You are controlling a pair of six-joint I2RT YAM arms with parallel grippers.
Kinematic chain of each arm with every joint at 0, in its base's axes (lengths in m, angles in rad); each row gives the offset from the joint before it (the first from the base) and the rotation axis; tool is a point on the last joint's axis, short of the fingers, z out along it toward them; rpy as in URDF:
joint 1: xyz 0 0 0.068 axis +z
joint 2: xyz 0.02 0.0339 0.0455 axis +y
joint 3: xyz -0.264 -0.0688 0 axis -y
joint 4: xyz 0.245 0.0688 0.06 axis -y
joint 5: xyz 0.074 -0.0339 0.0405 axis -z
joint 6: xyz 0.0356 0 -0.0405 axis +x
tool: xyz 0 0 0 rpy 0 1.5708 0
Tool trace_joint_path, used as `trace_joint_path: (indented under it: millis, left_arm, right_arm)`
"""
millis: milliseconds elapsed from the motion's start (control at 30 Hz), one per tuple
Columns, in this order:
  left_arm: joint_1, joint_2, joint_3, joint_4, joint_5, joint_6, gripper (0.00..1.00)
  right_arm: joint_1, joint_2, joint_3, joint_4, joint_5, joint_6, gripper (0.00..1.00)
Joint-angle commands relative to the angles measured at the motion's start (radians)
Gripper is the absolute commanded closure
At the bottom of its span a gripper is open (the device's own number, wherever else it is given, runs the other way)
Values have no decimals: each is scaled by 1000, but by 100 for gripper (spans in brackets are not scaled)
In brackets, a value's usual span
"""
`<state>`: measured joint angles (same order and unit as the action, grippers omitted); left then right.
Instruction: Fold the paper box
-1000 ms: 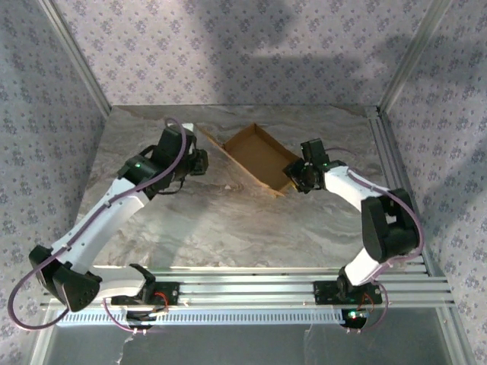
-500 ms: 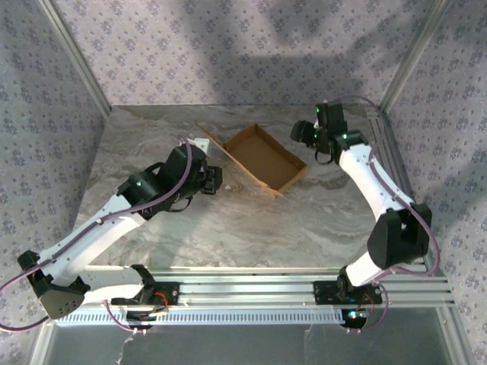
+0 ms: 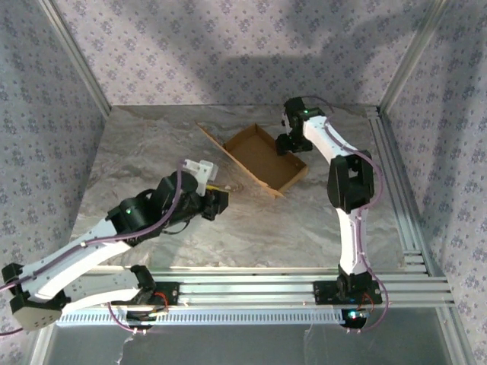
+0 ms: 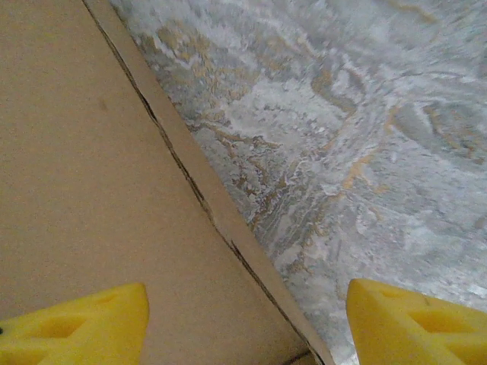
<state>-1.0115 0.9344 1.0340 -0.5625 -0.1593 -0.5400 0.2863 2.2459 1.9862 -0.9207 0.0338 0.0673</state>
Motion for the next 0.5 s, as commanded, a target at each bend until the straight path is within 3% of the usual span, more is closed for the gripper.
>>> trace_joint_path:
  millis: [0,267,467]
  left_arm:
    - [-24,-102,-89,130,2,23,66]
    - [-10,-223,-171,100,-214,14,63]
    - [79,-245,-164,60,-187,-6,63]
  right_arm:
    - [-2,66,108,-99,28,-35,32]
    - [0,162,180,-120,7,-12,45]
    - [-1,164,168,-113,-2,22,60]
